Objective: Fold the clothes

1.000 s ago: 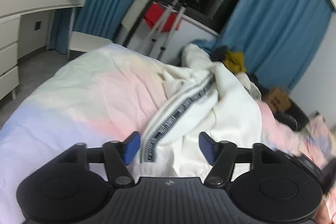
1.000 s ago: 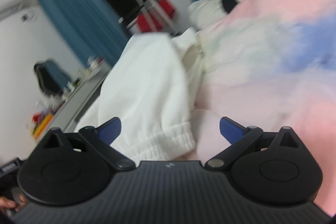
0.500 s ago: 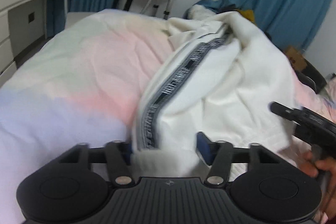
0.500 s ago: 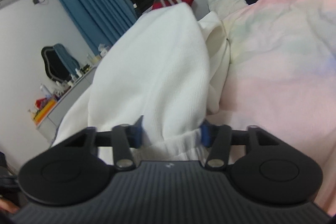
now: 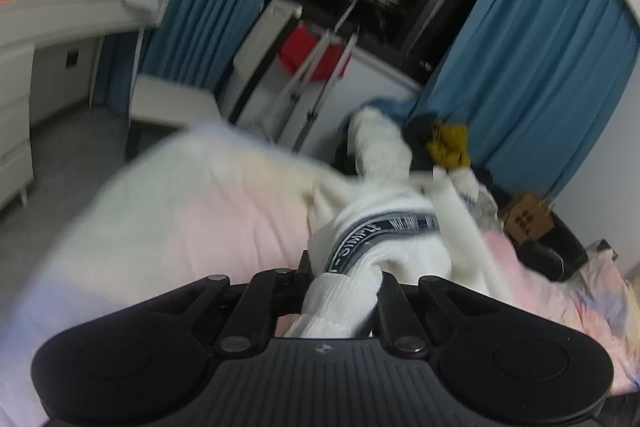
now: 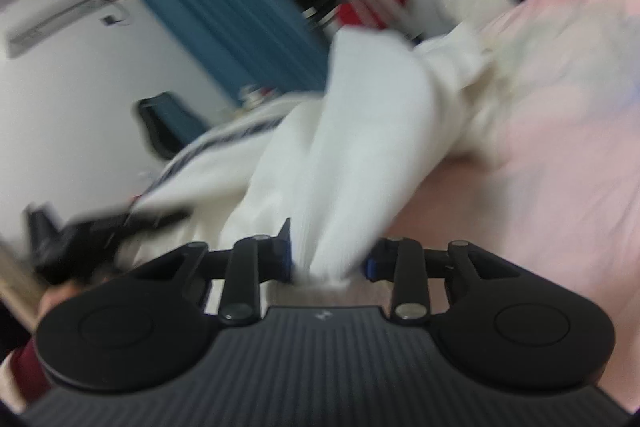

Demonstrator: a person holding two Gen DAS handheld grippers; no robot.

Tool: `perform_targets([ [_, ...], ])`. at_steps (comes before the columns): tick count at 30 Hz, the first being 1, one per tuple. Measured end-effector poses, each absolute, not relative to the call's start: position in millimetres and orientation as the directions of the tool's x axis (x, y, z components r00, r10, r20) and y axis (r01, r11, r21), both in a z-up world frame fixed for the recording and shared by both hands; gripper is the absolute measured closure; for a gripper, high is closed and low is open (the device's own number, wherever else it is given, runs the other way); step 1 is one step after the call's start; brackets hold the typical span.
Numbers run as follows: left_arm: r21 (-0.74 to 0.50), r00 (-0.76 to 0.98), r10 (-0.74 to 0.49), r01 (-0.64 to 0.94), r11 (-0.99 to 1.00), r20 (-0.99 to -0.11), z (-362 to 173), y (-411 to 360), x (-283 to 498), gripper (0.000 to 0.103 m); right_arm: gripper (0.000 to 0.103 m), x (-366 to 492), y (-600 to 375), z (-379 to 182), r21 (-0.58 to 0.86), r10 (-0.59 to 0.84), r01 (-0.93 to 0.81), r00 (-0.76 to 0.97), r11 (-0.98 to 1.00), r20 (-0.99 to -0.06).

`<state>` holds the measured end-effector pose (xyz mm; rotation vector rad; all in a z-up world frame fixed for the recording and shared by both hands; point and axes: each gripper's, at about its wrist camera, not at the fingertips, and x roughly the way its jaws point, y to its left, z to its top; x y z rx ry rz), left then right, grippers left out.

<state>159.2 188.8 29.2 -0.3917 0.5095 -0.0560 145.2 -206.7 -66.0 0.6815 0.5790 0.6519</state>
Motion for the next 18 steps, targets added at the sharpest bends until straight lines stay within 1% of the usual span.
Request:
perform_targets([
  [2, -0.327, 0.886, -0.109, -0.049, 0.944, -0.450, 58.8, 199.8, 161.5, 0.093, 0.071, 132.9, -184.2, -62.1, 0.764, 0.773, -0.382, 0.591, 0.520, -0.231],
  [5, -0.256, 0.881, -0.033, -0.101, 0.961, -0.472, 87.2, 220.9, 169.7, 0.093, 0.072, 125.6, -138.8, -62.8, 0.811, 0.847, -0.404, 0.494, 0.423, -0.195],
  [6, -0.236, 0.875, -0.003, -0.127, 0.964, -0.484, 87.0, 229.2, 172.5, 0.093, 0.072, 125.5, -120.3, -64.6, 0.812, 0.863, -0.415, 0.465, 0.411, -0.199],
  [8, -0.198, 0.861, 0.054, -0.177, 0.964, -0.505, 80.1, 245.7, 177.5, 0.093, 0.072, 127.0, -84.1, -73.5, 0.785, 0.873, -0.443, 0.423, 0.433, -0.243],
  [11, -0.134, 0.807, 0.114, -0.233, 0.963, -0.580, 37.9, 268.6, 192.4, 0.093, 0.071, 140.1, -53.1, -107.3, 0.766, 0.855, -0.409, 0.384, 0.496, -0.349],
  [14, -0.179, 0.744, 0.092, -0.276, 0.944, -0.662, -16.8, 293.8, 199.3, 0.091, 0.072, 150.4, -41.4, -142.4, 0.753, 0.826, -0.354, 0.341, 0.555, -0.449],
  [16, -0.216, 0.738, 0.081, -0.298, 0.930, -0.670, -39.6, 307.5, 196.5, 0.087, 0.072, 154.4, -42.7, -149.8, 0.764, 0.833, -0.348, 0.332, 0.544, -0.443],
  [18, -0.269, 0.753, 0.066, -0.313, 0.911, -0.655, -48.5, 317.9, 191.8, 0.082, 0.071, 157.0, -43.7, -148.3, 0.761, 0.836, -0.359, 0.330, 0.541, -0.439],
])
